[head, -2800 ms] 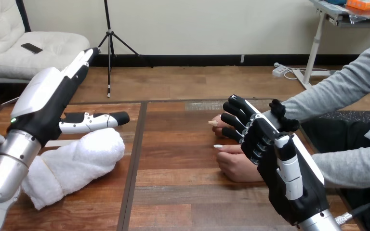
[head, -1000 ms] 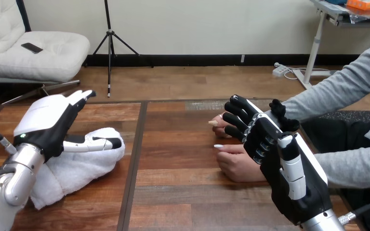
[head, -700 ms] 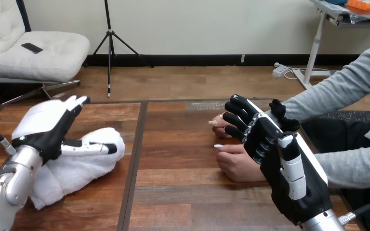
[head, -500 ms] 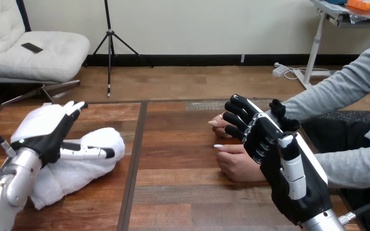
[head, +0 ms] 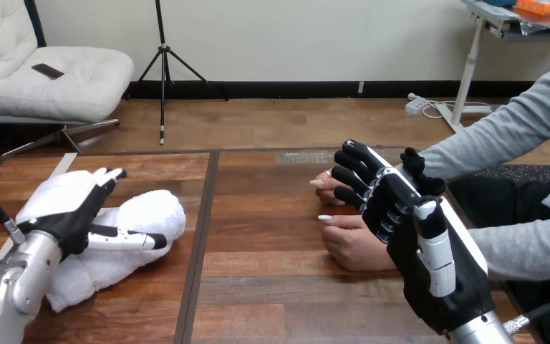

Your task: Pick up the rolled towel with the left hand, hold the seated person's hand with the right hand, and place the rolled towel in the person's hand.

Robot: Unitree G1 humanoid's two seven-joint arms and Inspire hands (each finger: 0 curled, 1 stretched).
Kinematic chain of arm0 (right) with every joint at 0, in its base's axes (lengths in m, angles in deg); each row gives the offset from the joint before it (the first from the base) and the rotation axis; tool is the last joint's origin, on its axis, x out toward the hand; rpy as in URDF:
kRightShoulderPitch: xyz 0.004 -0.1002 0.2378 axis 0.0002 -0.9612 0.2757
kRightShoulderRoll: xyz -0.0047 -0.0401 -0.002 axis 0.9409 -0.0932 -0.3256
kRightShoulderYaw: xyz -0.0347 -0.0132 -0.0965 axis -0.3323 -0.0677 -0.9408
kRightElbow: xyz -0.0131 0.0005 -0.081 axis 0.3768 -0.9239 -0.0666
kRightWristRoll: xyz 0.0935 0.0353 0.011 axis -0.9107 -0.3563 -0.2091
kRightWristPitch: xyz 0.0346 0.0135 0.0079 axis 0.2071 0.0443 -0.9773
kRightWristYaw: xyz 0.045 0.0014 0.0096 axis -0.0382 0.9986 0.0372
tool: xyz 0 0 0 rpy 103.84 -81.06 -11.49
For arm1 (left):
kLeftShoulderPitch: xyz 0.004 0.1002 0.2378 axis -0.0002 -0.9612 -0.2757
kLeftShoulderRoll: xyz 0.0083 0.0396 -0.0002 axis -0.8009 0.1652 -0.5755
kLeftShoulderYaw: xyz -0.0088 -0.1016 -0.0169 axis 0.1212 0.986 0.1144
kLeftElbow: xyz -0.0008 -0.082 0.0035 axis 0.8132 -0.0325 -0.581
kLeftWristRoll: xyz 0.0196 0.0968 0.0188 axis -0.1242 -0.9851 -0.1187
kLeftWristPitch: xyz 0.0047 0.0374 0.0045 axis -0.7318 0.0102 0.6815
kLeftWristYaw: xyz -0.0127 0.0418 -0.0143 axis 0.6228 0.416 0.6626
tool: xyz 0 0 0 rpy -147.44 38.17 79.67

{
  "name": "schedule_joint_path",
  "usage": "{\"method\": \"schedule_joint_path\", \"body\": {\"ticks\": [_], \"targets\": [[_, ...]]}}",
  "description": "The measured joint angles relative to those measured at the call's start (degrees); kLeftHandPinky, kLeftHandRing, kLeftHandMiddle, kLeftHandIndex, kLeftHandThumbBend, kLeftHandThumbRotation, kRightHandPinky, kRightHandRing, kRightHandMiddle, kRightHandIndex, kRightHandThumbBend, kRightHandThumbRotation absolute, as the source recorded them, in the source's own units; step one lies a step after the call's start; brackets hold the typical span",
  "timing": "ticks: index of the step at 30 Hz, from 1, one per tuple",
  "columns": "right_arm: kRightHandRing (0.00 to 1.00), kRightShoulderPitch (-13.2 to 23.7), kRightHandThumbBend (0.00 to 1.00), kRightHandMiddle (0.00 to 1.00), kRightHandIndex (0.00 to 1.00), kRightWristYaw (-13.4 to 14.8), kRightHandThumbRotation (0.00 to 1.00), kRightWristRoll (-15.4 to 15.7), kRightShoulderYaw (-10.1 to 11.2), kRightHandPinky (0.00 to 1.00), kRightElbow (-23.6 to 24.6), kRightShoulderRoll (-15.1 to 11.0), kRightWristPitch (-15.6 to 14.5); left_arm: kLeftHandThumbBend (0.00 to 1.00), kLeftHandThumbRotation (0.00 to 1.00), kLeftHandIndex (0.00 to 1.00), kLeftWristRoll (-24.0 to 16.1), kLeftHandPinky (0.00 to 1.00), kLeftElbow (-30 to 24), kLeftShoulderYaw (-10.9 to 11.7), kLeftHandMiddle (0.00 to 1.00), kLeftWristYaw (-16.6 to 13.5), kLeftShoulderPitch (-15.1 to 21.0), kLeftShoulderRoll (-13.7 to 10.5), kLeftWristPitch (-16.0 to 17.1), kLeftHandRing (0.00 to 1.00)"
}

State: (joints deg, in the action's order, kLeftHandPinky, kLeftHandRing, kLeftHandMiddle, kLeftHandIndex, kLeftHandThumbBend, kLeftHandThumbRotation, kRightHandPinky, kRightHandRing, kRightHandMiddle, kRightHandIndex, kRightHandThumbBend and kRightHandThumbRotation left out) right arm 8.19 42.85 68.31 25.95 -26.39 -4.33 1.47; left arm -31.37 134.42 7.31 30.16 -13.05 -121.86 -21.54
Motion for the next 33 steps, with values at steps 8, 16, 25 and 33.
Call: {"method": "schedule_joint_path", "body": {"ticks": [8,16,25,33], "targets": [[0.93,-0.06,0.83,0.94,0.92,0.01,1.0,0.0,0.0,0.91,1.03,0.0,0.0,1.0,0.69,0.93,0.03,0.87,0.04,-0.38,0.95,1.04,0.41,0.0,-1.22,0.93],[0.93,-0.07,0.83,0.94,0.92,0.01,1.0,-0.01,-0.01,0.91,1.81,0.02,0.0,1.0,0.71,0.92,0.1,0.87,0.03,-0.82,0.95,1.7,1.07,0.0,-1.26,0.93],[0.93,-0.17,0.83,0.94,0.92,0.01,1.0,-0.04,-0.01,0.91,2.12,0.02,0.0,1.0,0.72,0.92,0.11,0.87,-0.05,-0.99,0.95,2.89,1.99,0.0,-1.27,0.93],[0.93,-0.18,0.82,0.94,0.93,0.0,1.0,-0.08,-0.01,0.91,2.13,0.02,0.0,1.0,0.72,0.92,0.21,0.88,-0.07,-1.0,0.96,3.65,2.7,0.0,-1.27,0.93]]}}
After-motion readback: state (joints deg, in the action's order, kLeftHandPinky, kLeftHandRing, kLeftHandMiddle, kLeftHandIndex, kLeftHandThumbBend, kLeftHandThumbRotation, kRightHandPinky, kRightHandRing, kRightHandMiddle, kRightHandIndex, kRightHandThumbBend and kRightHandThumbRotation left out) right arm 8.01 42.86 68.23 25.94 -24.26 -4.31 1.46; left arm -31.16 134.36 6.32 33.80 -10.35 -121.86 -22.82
